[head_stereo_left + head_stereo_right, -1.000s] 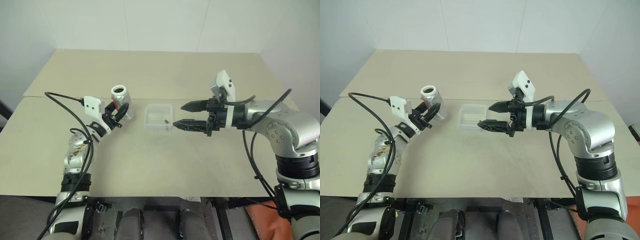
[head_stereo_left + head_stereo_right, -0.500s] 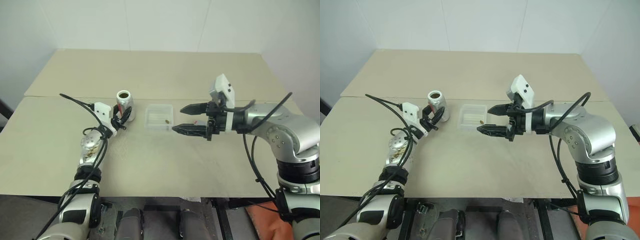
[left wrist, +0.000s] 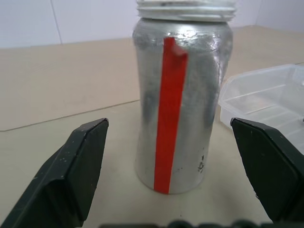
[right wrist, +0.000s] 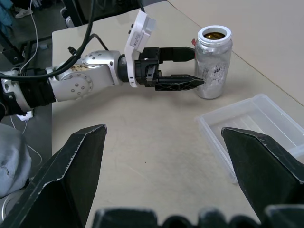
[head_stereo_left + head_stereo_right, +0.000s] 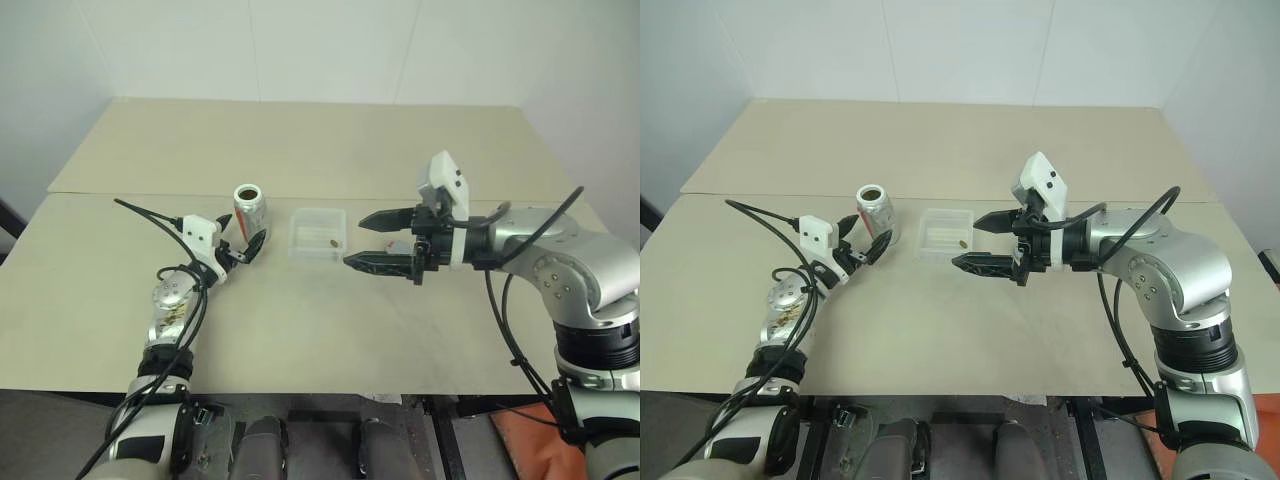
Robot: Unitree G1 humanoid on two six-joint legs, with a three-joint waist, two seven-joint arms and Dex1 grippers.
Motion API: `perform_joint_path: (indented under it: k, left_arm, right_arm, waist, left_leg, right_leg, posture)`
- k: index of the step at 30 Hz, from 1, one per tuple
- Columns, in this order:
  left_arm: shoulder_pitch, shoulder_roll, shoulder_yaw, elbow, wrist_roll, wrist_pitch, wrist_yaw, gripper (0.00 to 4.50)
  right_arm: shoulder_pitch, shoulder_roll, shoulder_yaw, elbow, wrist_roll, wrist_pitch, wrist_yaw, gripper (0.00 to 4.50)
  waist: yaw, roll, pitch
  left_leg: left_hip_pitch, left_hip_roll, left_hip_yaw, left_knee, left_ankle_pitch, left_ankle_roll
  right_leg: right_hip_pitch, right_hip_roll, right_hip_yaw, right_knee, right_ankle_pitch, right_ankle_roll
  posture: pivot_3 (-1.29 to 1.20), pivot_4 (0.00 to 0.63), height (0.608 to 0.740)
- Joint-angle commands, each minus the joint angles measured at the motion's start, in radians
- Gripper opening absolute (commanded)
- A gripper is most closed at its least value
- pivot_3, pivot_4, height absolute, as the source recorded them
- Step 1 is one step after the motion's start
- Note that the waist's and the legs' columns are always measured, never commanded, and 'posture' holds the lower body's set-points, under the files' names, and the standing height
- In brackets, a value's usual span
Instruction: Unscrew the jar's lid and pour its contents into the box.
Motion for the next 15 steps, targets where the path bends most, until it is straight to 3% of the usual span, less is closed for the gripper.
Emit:
perform_joint_path:
  k: [1,8,11,15]
  left_arm:
    - [0.100,0.069,0.041,-0.233,-0.117,0.190,-0.057,4.47]
    - [0.374,0.365,0.169,-0.701,-0.416,0.563,-0.270,4.47]
    - [0.381,0.532,0.267,-0.824,-0.561,0.691,-0.373,4.47]
    - [0.381,0.638,0.305,-0.890,-0.606,0.706,-0.476,4.47]
  right_arm:
    - [-0.001,-0.013,-0.013,-0.022,0.007,-0.021,0.004,4.50]
    - [0.043,-0.048,-0.038,-0.008,-0.025,-0.107,0.031,4.50]
    - [0.059,-0.074,-0.045,0.014,-0.047,-0.151,0.052,4.50]
    - [0.067,-0.103,-0.051,0.023,-0.055,-0.170,0.069,4.50]
  waist:
    - [-0.008,0.000,0.000]
    - [-0.014,0.000,0.000]
    - [-0.005,0.000,0.000]
    - [-0.006,0.000,0.000]
  left_leg:
    - [0.000,0.000,-0.001,0.000,0.000,0.000]
    - [0.001,0.002,-0.003,-0.001,0.000,0.000]
    - [0.004,0.002,-0.003,-0.001,0.000,0.000]
    - [0.006,0.002,0.000,-0.002,0.000,0.000]
  right_leg:
    - [0.000,0.000,0.000,0.001,0.000,0.000]
    - [-0.001,0.000,0.001,0.000,0.000,0.000]
    - [0.002,0.000,0.000,-0.001,0.000,0.000]
    - [0.003,0.000,0.002,-0.001,0.000,0.000]
  posture:
    - [0.00,0.150,0.740]
    - [0.00,0.150,0.740]
    - [0.00,0.150,0.740]
    - [0.00,0.150,0.740]
